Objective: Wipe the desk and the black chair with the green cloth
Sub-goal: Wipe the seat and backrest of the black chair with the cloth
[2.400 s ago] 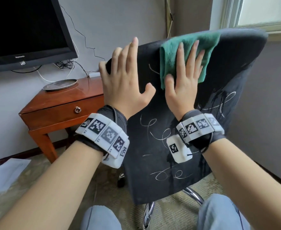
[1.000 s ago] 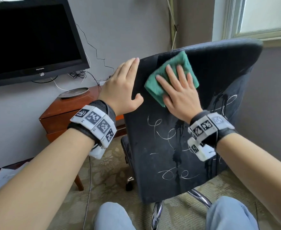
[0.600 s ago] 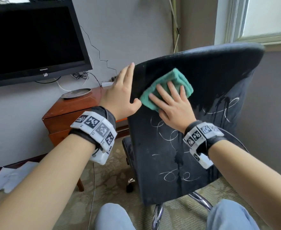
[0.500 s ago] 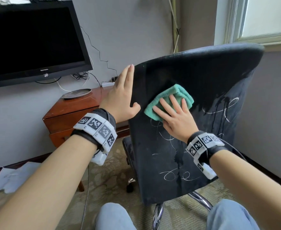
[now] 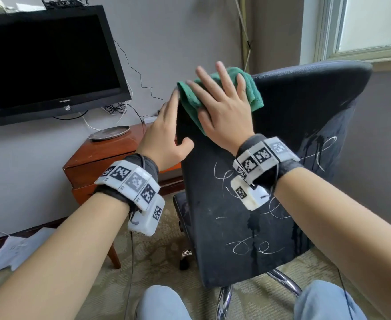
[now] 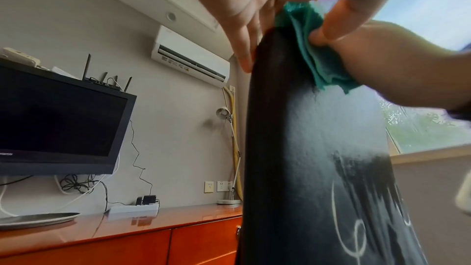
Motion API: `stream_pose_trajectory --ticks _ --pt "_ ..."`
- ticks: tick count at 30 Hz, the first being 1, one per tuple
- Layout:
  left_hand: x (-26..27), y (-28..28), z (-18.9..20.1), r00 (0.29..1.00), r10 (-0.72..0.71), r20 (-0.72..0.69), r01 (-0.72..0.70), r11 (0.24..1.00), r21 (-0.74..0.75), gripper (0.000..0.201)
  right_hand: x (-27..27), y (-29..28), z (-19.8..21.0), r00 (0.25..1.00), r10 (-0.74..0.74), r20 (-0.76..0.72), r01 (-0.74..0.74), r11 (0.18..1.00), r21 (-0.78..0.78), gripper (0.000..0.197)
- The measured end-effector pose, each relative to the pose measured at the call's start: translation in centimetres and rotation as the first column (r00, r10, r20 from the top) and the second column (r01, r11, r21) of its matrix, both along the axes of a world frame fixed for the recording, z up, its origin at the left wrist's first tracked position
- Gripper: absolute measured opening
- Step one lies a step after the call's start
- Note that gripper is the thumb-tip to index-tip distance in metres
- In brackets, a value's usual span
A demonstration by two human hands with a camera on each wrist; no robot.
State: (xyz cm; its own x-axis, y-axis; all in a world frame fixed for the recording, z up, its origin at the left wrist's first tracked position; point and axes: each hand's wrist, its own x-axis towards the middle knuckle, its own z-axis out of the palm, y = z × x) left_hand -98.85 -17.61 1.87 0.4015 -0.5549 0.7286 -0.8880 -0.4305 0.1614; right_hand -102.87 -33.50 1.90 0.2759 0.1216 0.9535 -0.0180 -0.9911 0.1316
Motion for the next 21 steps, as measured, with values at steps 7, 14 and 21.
stream_pose_trajectory --ticks 7,14,21 --pt "0.5 0.6 0.4 0.99 -0.061 -0.127 0.055 0.997 -0.05 0.092 0.9 -3.5 -6.1 0.996 -0.063 -0.065 0.035 0.93 -0.367 0.058" --pt "-0.4 0.7 0.7 0.994 -0.001 -0.11 0.003 1.0 0.021 0.085 0.1 -3.6 -14.0 0.947 -0.128 -0.296 0.004 0.922 -0.387 0.06" --pt "-0.2 0.7 1.5 0.994 0.002 -0.106 0.001 0.999 0.033 0.076 0.1 -1.4 -8.1 0.977 -0.084 -0.198 0.016 0.947 -0.32 0.055"
